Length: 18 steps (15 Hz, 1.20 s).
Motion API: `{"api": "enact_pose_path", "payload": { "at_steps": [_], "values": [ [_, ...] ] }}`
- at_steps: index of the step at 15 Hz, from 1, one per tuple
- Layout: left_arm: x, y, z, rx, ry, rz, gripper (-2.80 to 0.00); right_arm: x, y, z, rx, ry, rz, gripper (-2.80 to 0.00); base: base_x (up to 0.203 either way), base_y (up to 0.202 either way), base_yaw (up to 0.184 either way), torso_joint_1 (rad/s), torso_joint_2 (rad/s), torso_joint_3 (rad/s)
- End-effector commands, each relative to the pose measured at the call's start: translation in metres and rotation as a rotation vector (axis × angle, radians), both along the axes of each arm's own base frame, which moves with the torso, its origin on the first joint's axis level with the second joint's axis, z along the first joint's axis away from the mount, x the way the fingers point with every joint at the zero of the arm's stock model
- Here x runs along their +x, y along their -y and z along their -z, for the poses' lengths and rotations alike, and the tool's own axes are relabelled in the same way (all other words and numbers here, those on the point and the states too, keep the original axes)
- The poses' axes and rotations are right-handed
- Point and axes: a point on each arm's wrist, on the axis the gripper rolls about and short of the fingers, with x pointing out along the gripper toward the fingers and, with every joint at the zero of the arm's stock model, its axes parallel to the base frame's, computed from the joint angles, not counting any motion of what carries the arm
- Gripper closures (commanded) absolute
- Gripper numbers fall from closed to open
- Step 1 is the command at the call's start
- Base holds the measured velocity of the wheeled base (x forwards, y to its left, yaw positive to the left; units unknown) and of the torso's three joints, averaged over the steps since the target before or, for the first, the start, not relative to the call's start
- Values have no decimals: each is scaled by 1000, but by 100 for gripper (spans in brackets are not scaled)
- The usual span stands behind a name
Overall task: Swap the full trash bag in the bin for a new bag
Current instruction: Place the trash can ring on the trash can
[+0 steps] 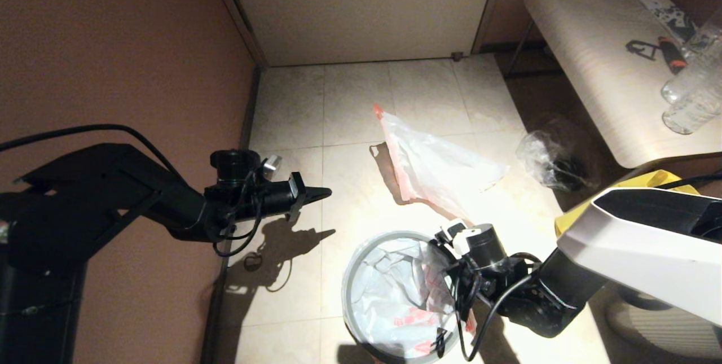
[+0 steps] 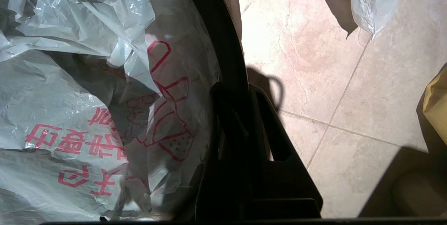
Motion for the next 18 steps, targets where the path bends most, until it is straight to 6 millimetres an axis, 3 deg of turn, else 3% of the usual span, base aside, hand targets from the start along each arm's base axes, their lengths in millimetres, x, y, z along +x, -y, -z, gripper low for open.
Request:
{"api": "enact_pose_path", "payload": {
  "at_steps": [1,7,18],
  "values": [
    [0,0,0,-5,0,3,0,1,0,0,0,3,1,0,0,0,0,0,0,0],
    [0,0,0,-5,0,3,0,-11,-5,-11,10,20,-22,0,0,0,0,0,0,0],
    [0,0,-1,-5,2,3,0,11,-11,8,11,22,-9,0,0,0,0,0,0,0]
  ]
}}
